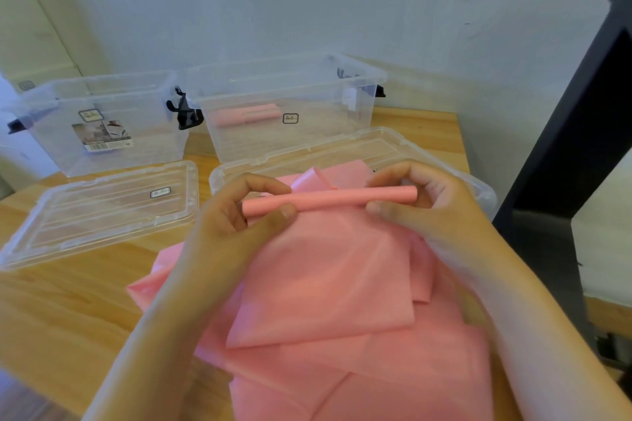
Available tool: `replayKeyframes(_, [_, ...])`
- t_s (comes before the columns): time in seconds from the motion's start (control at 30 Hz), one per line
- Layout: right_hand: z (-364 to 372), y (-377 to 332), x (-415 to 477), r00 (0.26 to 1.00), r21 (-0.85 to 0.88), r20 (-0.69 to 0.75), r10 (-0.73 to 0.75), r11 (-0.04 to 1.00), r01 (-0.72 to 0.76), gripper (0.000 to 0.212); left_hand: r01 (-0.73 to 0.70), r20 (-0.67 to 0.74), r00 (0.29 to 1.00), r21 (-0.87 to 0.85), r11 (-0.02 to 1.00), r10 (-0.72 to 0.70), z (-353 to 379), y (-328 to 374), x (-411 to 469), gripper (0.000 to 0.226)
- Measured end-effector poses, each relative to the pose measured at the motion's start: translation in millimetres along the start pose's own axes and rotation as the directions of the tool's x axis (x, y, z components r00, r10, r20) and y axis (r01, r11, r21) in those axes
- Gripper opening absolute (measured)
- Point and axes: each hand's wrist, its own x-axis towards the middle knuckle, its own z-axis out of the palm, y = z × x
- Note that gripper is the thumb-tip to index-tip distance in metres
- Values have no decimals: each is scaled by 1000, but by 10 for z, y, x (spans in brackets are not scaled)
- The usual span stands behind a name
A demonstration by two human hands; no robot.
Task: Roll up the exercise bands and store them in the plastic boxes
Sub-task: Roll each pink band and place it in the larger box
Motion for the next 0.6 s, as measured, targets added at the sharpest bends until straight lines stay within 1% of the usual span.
replayKeyframes(0.03, [0, -7, -4, 1000, 21, 5, 25, 999, -25, 18, -15, 1, 1000, 1, 1000, 15, -16, -6, 2, 19])
replayKeyframes(0.1, [2, -4, -7, 999, 36, 5, 52, 998, -52, 15, -38, -2, 999, -3, 999, 38, -33, -17, 9, 16])
replayKeyframes(0.17, [6, 6, 1, 1000, 34, -15, 25, 999, -25, 12, -31, 0, 1000, -29, 999, 31, -33, -19, 8, 18])
replayKeyframes(0.3, [15, -6, 14, 999, 53, 0, -44, 998, 44, 22, 31, 24, 999, -19, 999, -31, 7, 23, -25, 32])
replayKeyframes(0.37, [14, -8, 6, 998, 44, 14, -53, 998, 53, 24, 20, 12, 1000, 34, 999, -20, 28, 23, -26, 27])
replayKeyframes(0.43, [12, -14, -8, 999, 44, 11, -41, 998, 41, 24, -7, -5, 1000, 60, 998, 8, 39, 22, -16, 20])
replayKeyframes(0.53, [19, -42, -31, 1000, 71, 13, 19, 997, -20, 21, -61, -13, 998, 88, 994, 63, 2, 17, -3, 24])
replayKeyframes(0.6, [38, -55, -38, 998, 66, 19, 54, 996, -55, 17, -73, -16, 997, 91, 993, 75, -21, 13, -4, 22])
